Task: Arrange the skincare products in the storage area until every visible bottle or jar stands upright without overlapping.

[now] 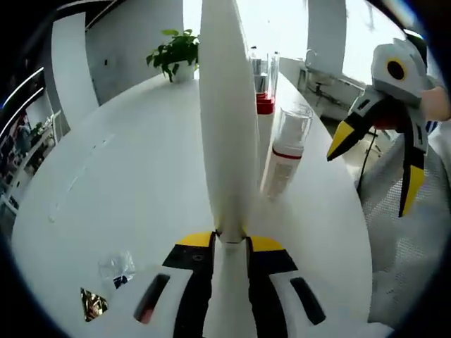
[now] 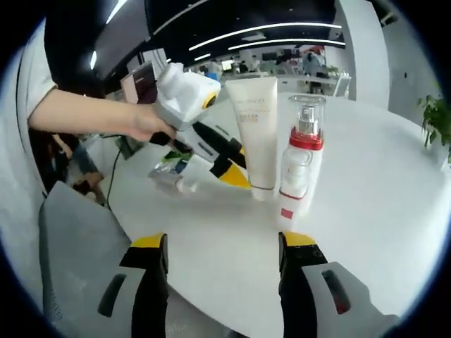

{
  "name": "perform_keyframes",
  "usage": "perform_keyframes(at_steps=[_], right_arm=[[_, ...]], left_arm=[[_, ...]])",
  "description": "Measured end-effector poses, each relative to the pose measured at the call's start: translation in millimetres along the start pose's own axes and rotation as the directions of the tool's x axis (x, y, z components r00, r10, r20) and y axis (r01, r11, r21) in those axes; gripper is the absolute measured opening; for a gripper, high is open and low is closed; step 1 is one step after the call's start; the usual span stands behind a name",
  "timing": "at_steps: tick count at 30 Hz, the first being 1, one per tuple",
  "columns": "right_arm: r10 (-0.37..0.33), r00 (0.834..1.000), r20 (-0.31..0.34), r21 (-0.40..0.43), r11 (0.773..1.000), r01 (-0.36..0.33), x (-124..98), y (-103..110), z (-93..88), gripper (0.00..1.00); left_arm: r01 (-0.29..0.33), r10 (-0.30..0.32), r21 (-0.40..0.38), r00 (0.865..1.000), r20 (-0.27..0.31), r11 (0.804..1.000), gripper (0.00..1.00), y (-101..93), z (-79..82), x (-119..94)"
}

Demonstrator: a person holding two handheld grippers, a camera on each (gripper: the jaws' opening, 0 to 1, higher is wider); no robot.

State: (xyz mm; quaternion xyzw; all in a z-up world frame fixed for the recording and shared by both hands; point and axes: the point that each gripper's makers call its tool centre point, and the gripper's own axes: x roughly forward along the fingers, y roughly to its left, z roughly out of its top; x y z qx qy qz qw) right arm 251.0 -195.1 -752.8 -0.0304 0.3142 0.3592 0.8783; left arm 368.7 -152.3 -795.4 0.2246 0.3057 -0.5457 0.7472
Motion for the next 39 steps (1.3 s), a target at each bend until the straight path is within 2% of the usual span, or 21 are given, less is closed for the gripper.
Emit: perform_keyframes(at_steps=[6, 14, 27, 36, 39], right_arm=[[-0.004, 1.0, 0.001, 0.004, 1.0, 0.004, 0.0, -0.3, 0.2, 0.63], [-0.006, 1.0, 0.003, 0.009, 1.0, 0.006, -0.7, -1.4, -0.1, 0.63], [-0.007, 1.0, -0.002, 0.012, 1.0, 0.007, -0.3, -1.8, -1.4, 0.64], [-0.01, 1.0, -0.017, -0.001, 1.0, 0.01, 1.3, -1.3, -3.4, 0.66], [-0.011, 1.0, -0.008, 0.012, 1.0, 0.011, 1.1, -1.4, -1.9, 0.71]], left_arm=[[0.001, -0.001, -0.015, 1.0, -0.001, 1.0, 0.14, -0.2, -0.1, 2.1], [0.01, -0.01, -0.017, 1.0, 0.019, 1.0, 0.14, -2.1, 8.6, 10.7], [0.026, -0.025, -0.024, 0.999, 0.025, 0.999, 0.14, -2.9, 10.0, 13.2], [0.015, -0.013, -0.061, 0.999, 0.033, 0.998, 0.2, -3.9, 11.3, 2.5], [0.001, 0.001, -0.067, 0.999, 0.034, 0.998, 0.22, -5.4, 10.3, -5.8]])
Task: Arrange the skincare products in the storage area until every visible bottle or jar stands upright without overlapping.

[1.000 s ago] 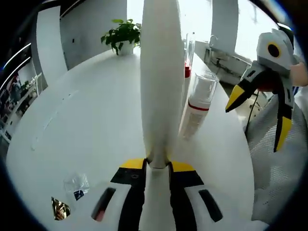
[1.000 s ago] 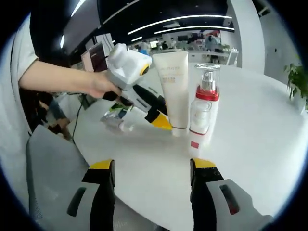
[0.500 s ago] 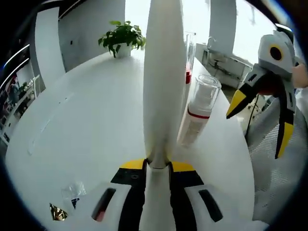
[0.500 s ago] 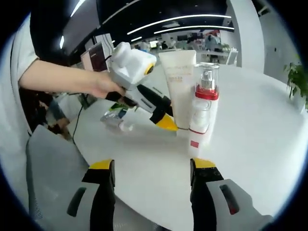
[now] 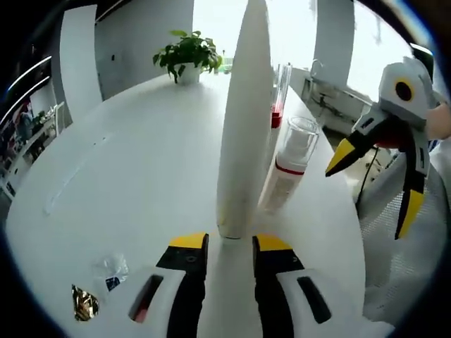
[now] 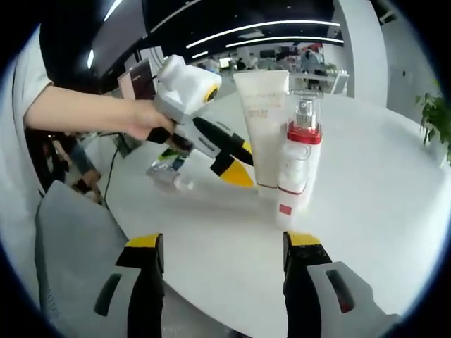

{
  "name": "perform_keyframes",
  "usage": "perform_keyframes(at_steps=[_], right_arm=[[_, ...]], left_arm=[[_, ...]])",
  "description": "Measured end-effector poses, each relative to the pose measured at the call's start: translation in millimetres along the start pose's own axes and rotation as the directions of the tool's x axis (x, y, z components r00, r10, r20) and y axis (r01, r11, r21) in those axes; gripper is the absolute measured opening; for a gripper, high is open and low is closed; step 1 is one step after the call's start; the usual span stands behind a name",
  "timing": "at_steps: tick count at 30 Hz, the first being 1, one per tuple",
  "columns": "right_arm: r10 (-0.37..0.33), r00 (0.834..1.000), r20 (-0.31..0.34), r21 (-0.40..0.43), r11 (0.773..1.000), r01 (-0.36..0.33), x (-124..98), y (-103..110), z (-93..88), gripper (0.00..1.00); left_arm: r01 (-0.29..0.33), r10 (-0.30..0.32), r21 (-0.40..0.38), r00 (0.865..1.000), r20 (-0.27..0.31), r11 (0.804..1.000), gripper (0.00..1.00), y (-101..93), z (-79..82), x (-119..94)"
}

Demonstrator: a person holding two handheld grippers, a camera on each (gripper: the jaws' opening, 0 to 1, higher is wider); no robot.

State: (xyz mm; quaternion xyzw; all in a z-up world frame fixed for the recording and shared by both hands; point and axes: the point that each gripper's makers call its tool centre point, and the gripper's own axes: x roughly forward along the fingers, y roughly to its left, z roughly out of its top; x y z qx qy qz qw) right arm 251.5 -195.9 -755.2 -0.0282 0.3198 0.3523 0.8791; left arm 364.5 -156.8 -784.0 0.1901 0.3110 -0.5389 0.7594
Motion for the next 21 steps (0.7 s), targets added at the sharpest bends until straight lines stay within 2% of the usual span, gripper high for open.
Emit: perform_keyframes(at_steps=[3, 5, 9, 12, 21], right_arm=[[-0.002, 1.0, 0.002, 0.002, 1.0, 0.002, -0.6, 0.0, 0.4, 0.73], [-0.001, 1.0, -0.002, 0.002, 1.0, 0.001, -0.4, 0.0, -0.5, 0.75], [-0.006, 1.0, -0.015, -0.013, 1.0, 0.006, 0.5, -0.3, -2.4, 0.77], [-0.008, 1.0, -0.018, -0.022, 1.0, 0.007, 1.0, -0.1, -2.6, 0.78], [0.001, 1.0, -0.011, -0.027, 1.0, -0.002, 0.7, 3.4, -0.2, 0.81]], left_arm=[[-0.017, 0.018, -0.016, 1.0, 0.009, 1.0, 0.25, -2.9, -0.1, -10.9], [-0.035, 0.035, -0.027, 0.999, 0.011, 0.999, 0.26, 4.6, -6.6, -15.3], [-0.059, 0.06, -0.05, 0.998, 0.021, 0.997, 0.36, 3.5, -10.6, -29.0], [-0.074, 0.077, -0.076, 0.997, 0.029, 0.994, 0.39, -0.5, -13.6, -41.4], [-0.156, 0.165, -0.153, 0.985, 0.047, 0.976, 0.48, -5.4, -29.9, -83.0]])
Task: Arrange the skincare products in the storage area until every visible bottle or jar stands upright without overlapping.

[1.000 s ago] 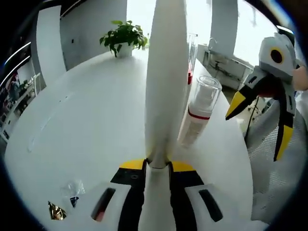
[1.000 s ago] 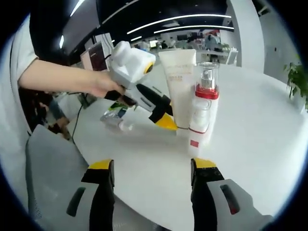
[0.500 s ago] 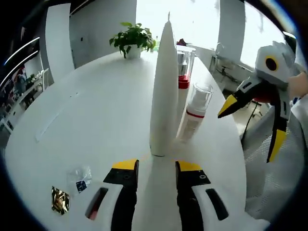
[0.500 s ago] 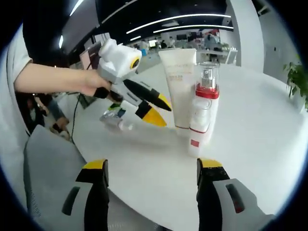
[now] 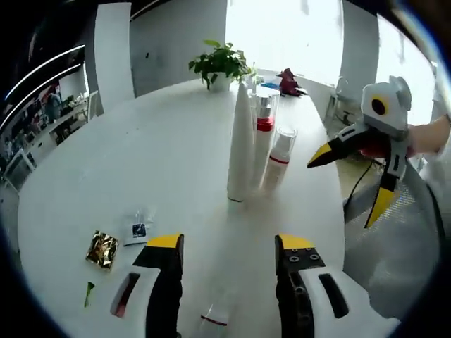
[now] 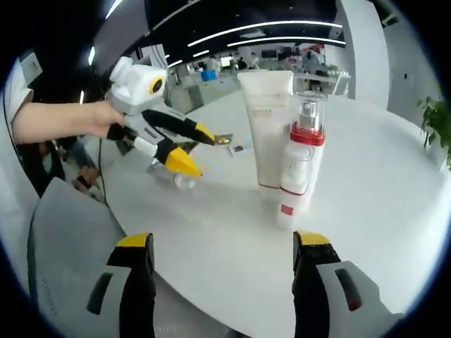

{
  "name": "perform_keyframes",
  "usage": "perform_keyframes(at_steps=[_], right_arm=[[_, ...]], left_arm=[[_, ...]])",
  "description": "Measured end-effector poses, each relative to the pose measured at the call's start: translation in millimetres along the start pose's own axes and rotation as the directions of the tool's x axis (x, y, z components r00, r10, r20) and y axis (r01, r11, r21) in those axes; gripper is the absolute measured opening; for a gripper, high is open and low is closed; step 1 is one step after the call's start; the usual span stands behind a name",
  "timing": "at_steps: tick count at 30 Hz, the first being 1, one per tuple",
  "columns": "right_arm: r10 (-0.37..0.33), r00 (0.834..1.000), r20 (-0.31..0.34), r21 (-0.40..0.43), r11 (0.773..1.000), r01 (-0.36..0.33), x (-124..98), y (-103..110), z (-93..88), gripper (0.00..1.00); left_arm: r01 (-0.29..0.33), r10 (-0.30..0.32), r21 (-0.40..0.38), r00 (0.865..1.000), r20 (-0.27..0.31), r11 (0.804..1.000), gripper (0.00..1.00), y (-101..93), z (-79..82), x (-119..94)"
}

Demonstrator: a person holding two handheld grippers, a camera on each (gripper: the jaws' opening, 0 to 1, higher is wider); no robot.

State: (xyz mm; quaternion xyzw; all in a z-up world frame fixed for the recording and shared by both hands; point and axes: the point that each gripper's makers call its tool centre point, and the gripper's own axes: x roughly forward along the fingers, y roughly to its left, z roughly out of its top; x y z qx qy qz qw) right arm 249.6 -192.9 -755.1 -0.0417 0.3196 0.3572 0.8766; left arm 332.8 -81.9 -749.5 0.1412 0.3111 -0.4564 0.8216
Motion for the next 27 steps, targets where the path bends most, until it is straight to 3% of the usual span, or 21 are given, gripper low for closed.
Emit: perform_keyframes(at_steps=[14, 16, 19, 27], right_arm=[[0.019, 1.0, -0.002, -0.048, 0.999, -0.019, 1.5, 7.0, 2.1, 0.83], [0.016, 1.0, -0.004, -0.053, 0.998, -0.016, 1.6, 6.5, 1.9, 0.82], [0.01, 1.0, -0.009, -0.074, 0.997, -0.011, 2.7, 7.7, 1.9, 0.82], [0.009, 1.0, -0.027, -0.115, 0.993, -0.012, 3.3, 9.8, 0.1, 0.83]], left_arm=[[-0.113, 0.123, -0.159, 0.991, 0.054, 0.981, 0.73, -8.1, -33.7, -55.5], [-0.132, 0.144, -0.186, 0.988, 0.051, 0.974, 0.76, -7.8, -41.3, -63.5], [-0.179, 0.184, -0.231, 0.983, 0.002, 0.956, 0.82, -8.5, -57.0, -74.7], [-0.258, 0.265, -0.284, 0.964, -0.012, 0.923, 0.89, -11.2, -81.6, -107.1]])
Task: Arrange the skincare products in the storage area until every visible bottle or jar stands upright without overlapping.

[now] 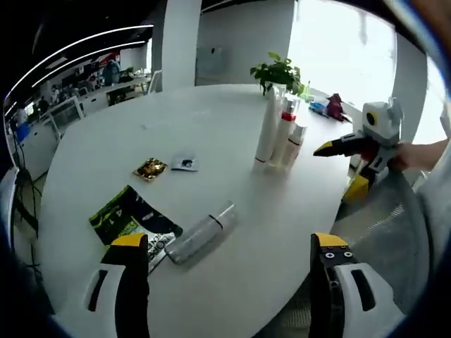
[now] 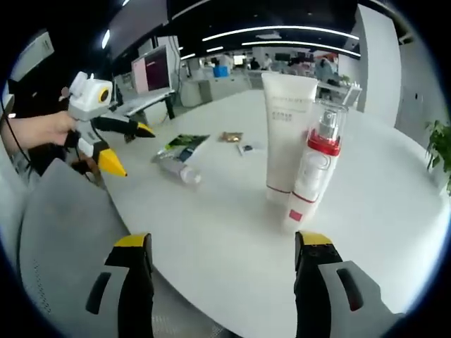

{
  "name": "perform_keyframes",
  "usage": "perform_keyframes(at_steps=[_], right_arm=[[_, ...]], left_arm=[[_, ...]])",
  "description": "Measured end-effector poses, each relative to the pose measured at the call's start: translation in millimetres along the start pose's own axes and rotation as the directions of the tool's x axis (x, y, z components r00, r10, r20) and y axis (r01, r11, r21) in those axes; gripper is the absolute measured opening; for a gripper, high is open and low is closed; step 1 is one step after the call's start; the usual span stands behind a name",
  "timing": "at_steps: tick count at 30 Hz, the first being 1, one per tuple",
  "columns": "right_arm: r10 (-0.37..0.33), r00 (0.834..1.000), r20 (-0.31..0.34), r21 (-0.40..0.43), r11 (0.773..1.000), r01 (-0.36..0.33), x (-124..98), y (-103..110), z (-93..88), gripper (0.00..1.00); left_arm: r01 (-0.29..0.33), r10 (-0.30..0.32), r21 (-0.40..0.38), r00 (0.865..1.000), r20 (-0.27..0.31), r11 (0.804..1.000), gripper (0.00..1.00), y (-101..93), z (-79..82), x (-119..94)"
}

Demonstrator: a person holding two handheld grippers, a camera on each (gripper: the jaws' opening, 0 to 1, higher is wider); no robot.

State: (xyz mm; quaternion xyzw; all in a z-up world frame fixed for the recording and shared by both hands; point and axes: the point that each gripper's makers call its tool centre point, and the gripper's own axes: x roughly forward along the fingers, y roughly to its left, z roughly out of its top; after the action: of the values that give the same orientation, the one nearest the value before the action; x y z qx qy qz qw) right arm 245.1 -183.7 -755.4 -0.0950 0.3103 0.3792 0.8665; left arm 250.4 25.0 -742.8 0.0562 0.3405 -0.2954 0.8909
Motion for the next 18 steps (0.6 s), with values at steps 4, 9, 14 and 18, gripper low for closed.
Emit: perform_keyframes(at_steps=[4, 9, 14, 18], right_arm=[[-0.003, 1.0, -0.005, -0.008, 1.0, 0.003, 0.0, -0.5, -0.5, 0.83], [-0.011, 1.0, -0.011, -0.005, 1.0, 0.011, 0.6, -2.6, -2.7, 0.83], [-0.015, 1.0, -0.015, -0.009, 1.0, 0.015, 0.8, -3.8, -3.2, 0.82], [-0.017, 1.0, -0.009, -0.013, 1.0, 0.017, 1.8, -3.9, -2.2, 0.82]], left_arm=[[-0.069, 0.069, -0.04, 0.998, -0.004, 0.997, 0.95, 12.4, -12.4, -15.3], [-0.102, 0.103, -0.08, 0.995, 0.008, 0.992, 0.98, 22.4, -23.3, -31.3], [-0.13, 0.133, -0.113, 0.991, 0.017, 0.985, 0.99, 22.7, -30.8, -40.9], [-0.144, 0.15, -0.147, 0.988, 0.031, 0.979, 0.98, 22.2, -35.3, -47.4]])
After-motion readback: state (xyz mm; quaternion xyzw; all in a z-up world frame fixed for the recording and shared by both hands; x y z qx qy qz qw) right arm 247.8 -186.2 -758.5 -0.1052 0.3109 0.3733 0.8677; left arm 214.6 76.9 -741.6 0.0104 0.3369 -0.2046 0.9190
